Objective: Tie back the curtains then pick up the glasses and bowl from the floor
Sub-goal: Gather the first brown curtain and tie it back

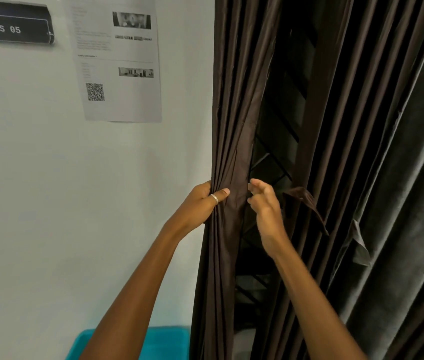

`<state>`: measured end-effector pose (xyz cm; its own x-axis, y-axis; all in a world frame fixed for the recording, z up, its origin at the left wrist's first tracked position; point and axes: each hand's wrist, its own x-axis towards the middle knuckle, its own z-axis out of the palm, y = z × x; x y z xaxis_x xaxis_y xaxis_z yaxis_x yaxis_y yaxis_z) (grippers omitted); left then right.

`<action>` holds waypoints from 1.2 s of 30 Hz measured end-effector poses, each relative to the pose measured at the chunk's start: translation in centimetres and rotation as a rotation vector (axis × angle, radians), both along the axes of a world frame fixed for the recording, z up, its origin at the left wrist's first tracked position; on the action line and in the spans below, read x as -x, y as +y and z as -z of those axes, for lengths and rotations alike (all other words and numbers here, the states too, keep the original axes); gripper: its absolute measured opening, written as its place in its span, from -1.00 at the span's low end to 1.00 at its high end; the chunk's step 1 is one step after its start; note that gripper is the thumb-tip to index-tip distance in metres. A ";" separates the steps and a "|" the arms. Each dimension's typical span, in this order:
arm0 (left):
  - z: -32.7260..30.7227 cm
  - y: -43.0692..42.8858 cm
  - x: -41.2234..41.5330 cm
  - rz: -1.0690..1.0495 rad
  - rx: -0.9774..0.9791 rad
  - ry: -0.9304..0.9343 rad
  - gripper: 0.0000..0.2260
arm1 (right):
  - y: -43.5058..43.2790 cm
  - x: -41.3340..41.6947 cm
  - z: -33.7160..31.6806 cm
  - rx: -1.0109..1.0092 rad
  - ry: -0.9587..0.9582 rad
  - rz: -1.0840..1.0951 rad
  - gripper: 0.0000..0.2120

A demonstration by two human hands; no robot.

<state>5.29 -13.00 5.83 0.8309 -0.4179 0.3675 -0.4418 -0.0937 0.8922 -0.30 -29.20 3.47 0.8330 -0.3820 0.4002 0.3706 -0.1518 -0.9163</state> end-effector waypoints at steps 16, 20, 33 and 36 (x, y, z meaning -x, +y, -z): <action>-1.0 -0.3 0.1 0.055 -0.089 0.037 -0.66 | -3.8 -1.6 -2.6 -0.103 0.219 -0.570 -0.46; -1.1 -0.4 0.1 -0.013 -0.133 -0.054 -0.56 | -3.5 -1.5 -2.8 -0.024 0.215 -0.512 -0.54; -0.3 -1.5 -0.5 -0.271 -0.040 -0.182 -0.60 | -3.3 0.1 -5.0 0.667 0.265 -0.025 -0.67; 0.1 -1.8 -0.1 -0.398 -0.016 -0.285 -0.65 | -3.8 0.5 -4.9 0.669 0.211 0.037 -0.80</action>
